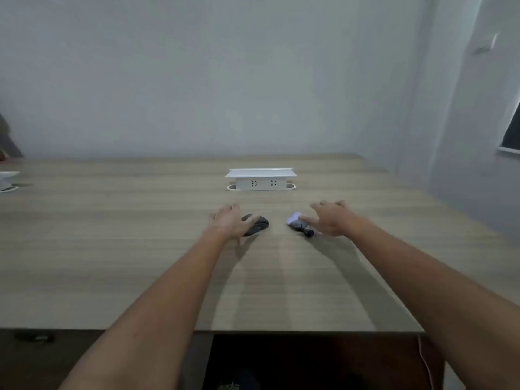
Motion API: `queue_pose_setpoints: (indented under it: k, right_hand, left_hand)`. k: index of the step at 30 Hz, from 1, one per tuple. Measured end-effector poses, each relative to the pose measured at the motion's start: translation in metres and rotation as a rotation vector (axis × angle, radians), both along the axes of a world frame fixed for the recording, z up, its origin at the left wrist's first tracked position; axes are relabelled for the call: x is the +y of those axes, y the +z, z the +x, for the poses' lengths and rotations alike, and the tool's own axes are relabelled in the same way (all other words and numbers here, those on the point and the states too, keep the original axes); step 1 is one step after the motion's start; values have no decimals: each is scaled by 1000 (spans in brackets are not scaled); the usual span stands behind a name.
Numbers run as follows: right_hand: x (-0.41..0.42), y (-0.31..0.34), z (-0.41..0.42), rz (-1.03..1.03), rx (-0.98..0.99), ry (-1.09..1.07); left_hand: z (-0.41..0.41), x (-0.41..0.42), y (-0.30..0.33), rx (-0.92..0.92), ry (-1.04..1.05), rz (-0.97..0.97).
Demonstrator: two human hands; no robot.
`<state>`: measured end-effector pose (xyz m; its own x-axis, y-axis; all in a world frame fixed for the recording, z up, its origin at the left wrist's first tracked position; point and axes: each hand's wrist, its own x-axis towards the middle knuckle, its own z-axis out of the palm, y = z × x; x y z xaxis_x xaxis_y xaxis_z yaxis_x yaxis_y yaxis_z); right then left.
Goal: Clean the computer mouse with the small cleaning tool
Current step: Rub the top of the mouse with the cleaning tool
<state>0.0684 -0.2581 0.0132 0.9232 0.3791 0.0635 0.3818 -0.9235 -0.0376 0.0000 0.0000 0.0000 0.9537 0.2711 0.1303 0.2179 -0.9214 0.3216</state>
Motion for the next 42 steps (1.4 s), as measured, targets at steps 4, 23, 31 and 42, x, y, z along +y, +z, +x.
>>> queue_pose_setpoints:
  k: [4, 23, 31, 42]
  right_hand:
    - [-3, -14, -1, -31, -19, -2]
    - [2, -7, 18, 565, 31, 56]
    - [23, 21, 24, 871, 218, 145]
    - [36, 17, 33, 735, 136, 158]
  left_hand:
    - [1, -1, -11, -10, -38, -50]
    - [22, 20, -22, -68, -280, -249]
    - [31, 20, -20, 15, -426, -303]
    - [39, 19, -23, 53, -485, -379]
